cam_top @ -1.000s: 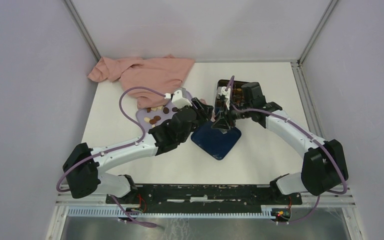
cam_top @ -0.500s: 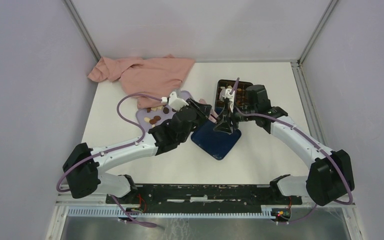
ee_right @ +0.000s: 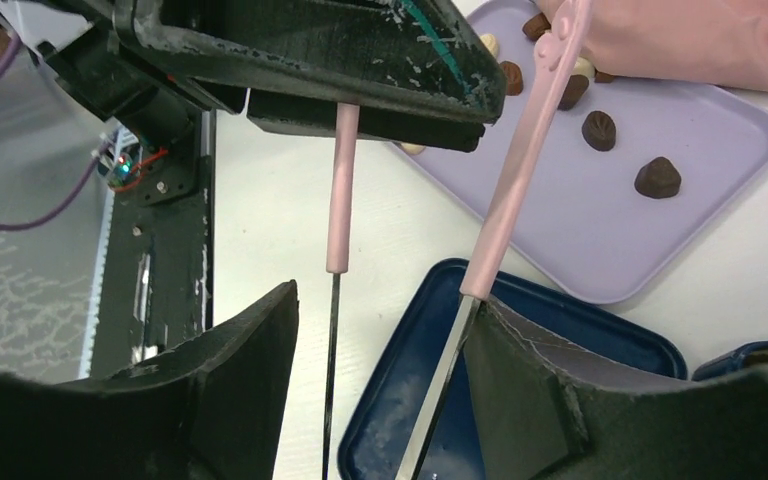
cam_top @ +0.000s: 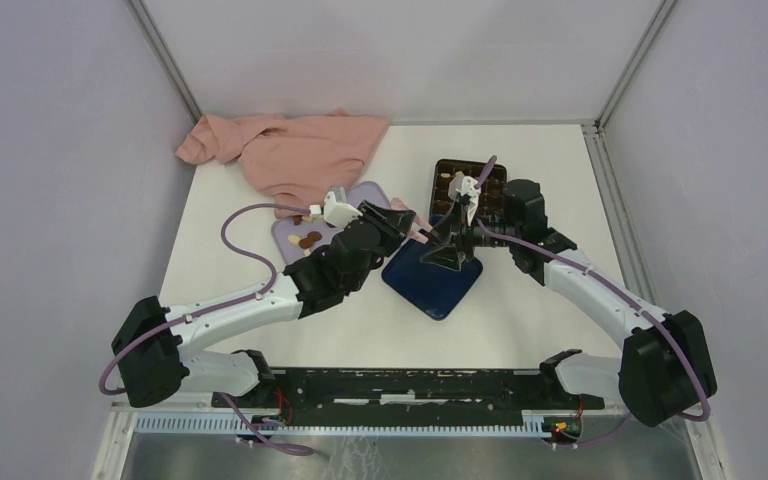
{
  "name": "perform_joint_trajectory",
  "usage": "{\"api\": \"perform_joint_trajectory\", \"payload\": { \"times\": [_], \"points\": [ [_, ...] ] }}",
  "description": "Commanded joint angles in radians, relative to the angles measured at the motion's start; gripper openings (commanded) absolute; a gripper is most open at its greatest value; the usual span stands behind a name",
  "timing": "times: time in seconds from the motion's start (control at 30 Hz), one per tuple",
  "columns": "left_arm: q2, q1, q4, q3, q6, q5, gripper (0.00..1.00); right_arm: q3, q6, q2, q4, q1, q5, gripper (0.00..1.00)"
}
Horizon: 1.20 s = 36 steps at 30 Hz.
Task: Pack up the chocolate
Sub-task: Adjust the clamp.
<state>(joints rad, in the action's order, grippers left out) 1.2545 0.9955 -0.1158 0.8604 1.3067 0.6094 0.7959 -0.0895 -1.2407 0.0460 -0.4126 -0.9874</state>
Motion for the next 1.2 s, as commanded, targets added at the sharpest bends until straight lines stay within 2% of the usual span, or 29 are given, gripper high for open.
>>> {"api": "perform_joint_trajectory", "payload": {
  "times": [0.0,0.1,0.3,0.37,0.47,0.6,0.7,0.77,0.97,1.07,1.17],
  "points": [
    [-0.015,0.003,-0.054,-0.005,0.054,0.042,0.02,-0.023,0.188,0.02,0.229,-0.007,-0.006,0.64],
    [-0.011,0.002,-0.056,-0.009,0.061,0.043,0.02,-0.025,0.22,0.009,0.241,-0.01,0.009,0.61],
    [-0.007,0.003,-0.059,-0.008,0.06,0.045,0.02,-0.041,0.236,0.0,0.265,-0.01,0.013,0.44],
    [-0.008,0.002,-0.058,-0.006,0.057,0.048,0.06,-0.04,0.216,0.004,0.254,-0.01,0.015,0.4],
    [-0.01,0.003,-0.053,-0.003,0.051,0.049,0.19,-0.032,0.182,0.01,0.221,-0.011,0.019,0.35],
    [-0.013,0.003,-0.05,0.004,0.017,0.039,0.55,-0.012,0.139,0.011,0.169,-0.008,0.036,0.34],
    [-0.037,0.003,-0.024,0.027,-0.084,0.021,0.77,0.019,0.065,0.002,0.082,-0.006,0.069,0.35],
    [-0.06,0.003,0.043,0.057,-0.163,0.02,0.83,0.034,0.022,-0.002,0.037,-0.003,0.084,0.35],
    [-0.193,0.003,0.296,0.107,-0.418,0.05,0.86,0.103,-0.166,-0.011,-0.153,0.0,0.191,0.35],
    [-0.274,0.003,0.375,0.127,-0.643,0.027,0.9,0.163,-0.298,-0.039,-0.268,-0.01,0.268,0.35],
    [-0.301,-0.032,0.506,0.196,-0.822,0.066,0.97,0.207,-0.409,-0.058,-0.334,-0.053,0.37,0.36]
  ]
}}
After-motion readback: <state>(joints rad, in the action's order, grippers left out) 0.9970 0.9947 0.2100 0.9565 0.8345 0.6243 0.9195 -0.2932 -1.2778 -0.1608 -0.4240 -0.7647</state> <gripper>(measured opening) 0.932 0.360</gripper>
